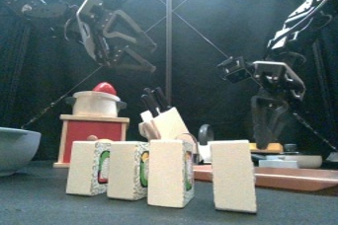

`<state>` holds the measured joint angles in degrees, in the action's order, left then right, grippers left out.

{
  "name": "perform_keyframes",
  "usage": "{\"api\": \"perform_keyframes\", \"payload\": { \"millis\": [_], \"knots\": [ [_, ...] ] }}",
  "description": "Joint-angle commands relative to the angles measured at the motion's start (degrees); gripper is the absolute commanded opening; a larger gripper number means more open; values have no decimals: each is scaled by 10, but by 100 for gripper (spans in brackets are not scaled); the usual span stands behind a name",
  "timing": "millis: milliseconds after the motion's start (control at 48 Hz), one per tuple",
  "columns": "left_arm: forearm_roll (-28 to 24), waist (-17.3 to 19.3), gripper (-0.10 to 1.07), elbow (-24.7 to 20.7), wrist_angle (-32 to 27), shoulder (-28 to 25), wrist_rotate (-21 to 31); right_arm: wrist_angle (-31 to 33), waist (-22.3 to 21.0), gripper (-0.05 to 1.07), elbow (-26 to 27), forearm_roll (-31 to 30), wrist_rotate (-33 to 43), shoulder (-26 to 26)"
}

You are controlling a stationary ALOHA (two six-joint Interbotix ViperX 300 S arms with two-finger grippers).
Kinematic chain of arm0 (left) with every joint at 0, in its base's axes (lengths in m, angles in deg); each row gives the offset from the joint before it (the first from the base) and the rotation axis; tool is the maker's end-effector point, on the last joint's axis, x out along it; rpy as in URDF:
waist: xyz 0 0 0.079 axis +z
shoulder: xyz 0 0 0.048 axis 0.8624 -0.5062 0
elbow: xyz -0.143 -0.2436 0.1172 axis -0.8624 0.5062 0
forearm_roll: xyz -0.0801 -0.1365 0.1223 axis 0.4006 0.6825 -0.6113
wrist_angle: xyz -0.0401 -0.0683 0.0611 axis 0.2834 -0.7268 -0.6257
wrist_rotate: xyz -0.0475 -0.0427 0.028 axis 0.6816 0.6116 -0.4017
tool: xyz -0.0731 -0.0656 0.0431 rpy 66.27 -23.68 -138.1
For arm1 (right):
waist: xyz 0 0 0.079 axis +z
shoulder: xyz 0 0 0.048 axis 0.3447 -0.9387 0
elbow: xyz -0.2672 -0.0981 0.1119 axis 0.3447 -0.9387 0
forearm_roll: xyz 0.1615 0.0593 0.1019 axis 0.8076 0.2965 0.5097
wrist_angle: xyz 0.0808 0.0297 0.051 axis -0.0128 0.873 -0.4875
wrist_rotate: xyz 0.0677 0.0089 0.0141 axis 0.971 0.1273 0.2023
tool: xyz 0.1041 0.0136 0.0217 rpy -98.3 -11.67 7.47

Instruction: Place egg block on plate

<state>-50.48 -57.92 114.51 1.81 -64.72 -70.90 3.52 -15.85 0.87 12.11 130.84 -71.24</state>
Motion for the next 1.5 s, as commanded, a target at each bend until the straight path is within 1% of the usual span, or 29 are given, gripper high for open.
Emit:
{"api": "perform_keyframes", "payload": {
  "millis": [0, 167, 375, 542, 688, 917, 1000, 1479],
  "knots": [
    [0, 1, 102, -6, 6, 9, 0, -11, 22, 65, 16, 1, 1, 5],
    [0, 0, 102, -6, 5, 9, 0, -12, 26, 65, 18, 10, 2, -12],
    [0, 0, 102, -5, 5, 9, 0, -12, 26, 65, 19, 8, 1, -40],
    [0, 0, 102, -6, 5, 9, 0, -12, 26, 65, 23, 5, 1, -51],
    [4, 0, 102, -5, 6, 9, 0, -12, 25, 68, 25, 5, 1, -54],
    [4, 0, 102, -5, 6, 9, 0, -12, 24, 81, 31, 5, 1, -54],
    [4, 0, 102, -5, 5, 9, 0, -11, 25, 84, 31, 5, 1, -53],
    [4, 0, 102, -5, 5, 9, -1, -4, 25, 85, 33, 5, -3, -53]
  ]
}}
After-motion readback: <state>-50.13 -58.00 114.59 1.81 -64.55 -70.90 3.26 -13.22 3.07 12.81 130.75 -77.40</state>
